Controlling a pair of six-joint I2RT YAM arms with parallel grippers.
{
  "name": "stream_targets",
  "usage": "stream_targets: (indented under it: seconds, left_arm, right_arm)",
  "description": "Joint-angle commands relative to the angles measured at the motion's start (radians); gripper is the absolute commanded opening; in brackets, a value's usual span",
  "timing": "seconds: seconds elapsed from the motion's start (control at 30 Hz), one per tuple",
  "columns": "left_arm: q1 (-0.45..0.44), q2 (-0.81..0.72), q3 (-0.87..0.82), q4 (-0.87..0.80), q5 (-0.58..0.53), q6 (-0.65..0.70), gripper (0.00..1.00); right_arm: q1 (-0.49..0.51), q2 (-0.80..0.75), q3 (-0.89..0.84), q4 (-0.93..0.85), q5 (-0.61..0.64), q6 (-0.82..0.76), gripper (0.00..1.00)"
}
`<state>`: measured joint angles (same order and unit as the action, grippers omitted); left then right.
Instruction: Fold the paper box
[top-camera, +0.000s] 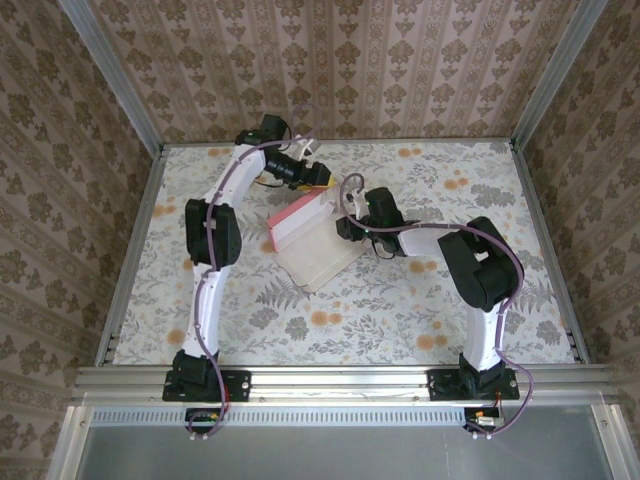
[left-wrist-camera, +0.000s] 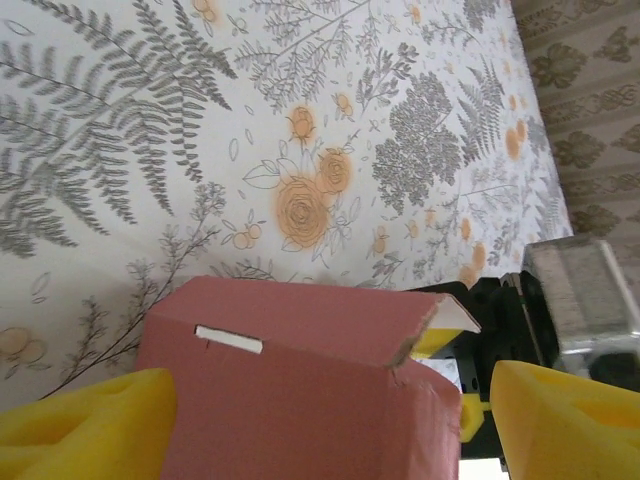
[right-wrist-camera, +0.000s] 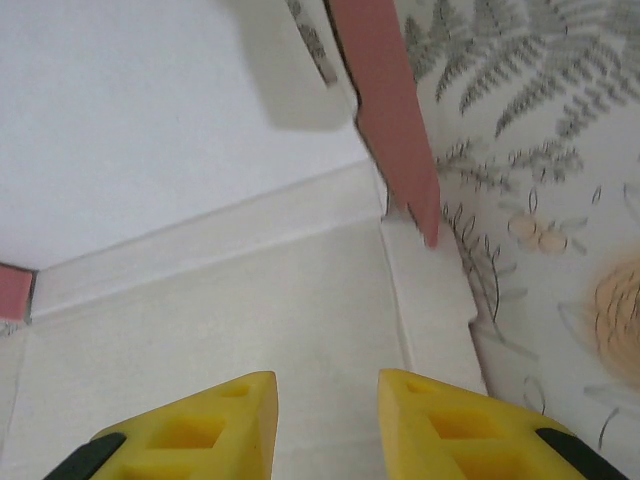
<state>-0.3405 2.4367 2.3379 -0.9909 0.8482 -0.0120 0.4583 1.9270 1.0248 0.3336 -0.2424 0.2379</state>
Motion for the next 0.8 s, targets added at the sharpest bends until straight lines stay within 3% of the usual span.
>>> stream_targets:
  seconds: [0.0,0.77]
  left_arm:
    - [0.002,-0.117,-0.063,0.040,-0.072,-0.032,0.82]
    - [-0.083,-0.601,-0.629,0.299,-0.374,-0.103,0.81]
  right_arm:
    - [0.014,-0.057,-0.038,-0.017,-0.016,0.061,0.34]
    - [0.150,-0.184,-0.244,-0.178,0.158,0.256,0.32]
